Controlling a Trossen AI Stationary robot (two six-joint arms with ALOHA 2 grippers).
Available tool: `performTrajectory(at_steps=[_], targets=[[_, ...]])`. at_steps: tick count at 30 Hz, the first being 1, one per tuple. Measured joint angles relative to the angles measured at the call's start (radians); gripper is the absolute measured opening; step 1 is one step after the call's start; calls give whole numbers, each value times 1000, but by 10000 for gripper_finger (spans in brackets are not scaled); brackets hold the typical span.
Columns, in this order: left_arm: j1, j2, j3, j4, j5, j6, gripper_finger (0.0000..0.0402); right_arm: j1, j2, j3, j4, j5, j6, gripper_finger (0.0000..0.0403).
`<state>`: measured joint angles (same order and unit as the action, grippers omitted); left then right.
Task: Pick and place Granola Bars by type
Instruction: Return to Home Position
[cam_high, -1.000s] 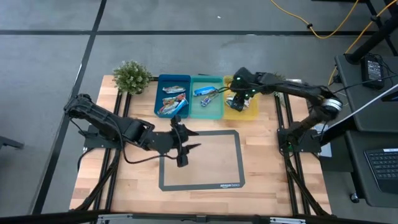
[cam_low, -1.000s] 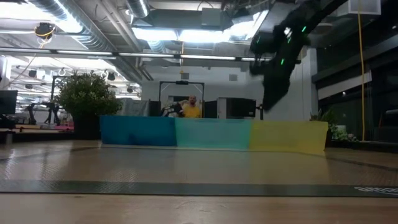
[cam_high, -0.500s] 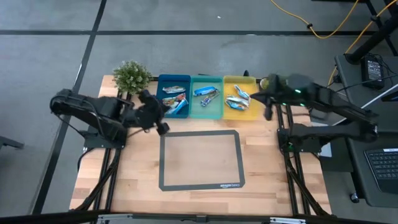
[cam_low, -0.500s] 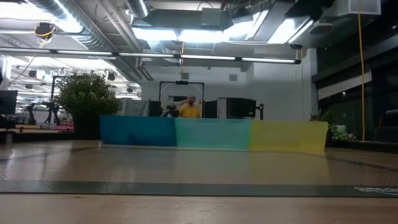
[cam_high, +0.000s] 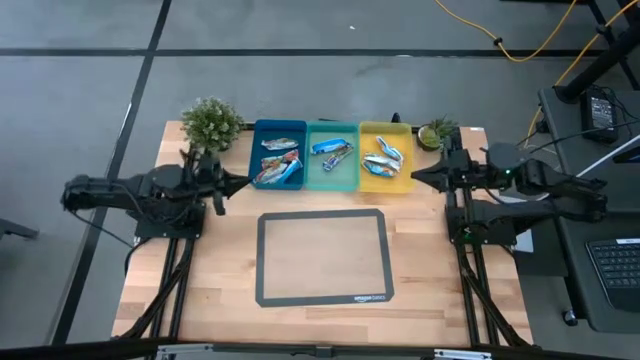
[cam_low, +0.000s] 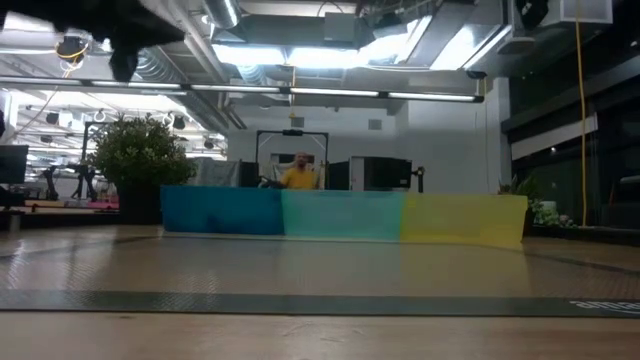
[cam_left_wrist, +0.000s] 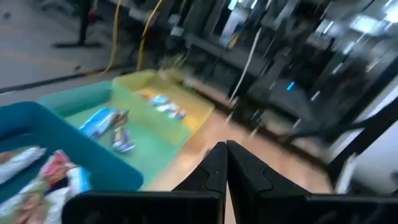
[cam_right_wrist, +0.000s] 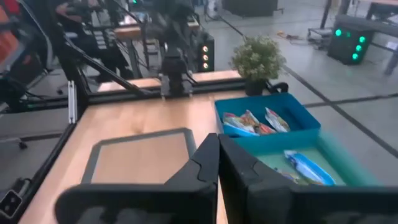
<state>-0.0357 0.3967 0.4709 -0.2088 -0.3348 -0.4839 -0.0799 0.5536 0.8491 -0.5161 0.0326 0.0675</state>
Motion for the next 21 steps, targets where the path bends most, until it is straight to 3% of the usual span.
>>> performTrajectory(at_steps=[4,8,15,21], targets=[[44,-210,-216,179,61,-27,1,35,2,-51,111,0,-21,8],[79,-399,-346,275,149,-36,1,60,3,-71,168,-1,-42,8],[191,-394,-371,215,355,-23,1,79,5,-71,171,-7,8,9],[294,-397,-423,221,399,4,1,84,8,-71,179,-7,7,9]])
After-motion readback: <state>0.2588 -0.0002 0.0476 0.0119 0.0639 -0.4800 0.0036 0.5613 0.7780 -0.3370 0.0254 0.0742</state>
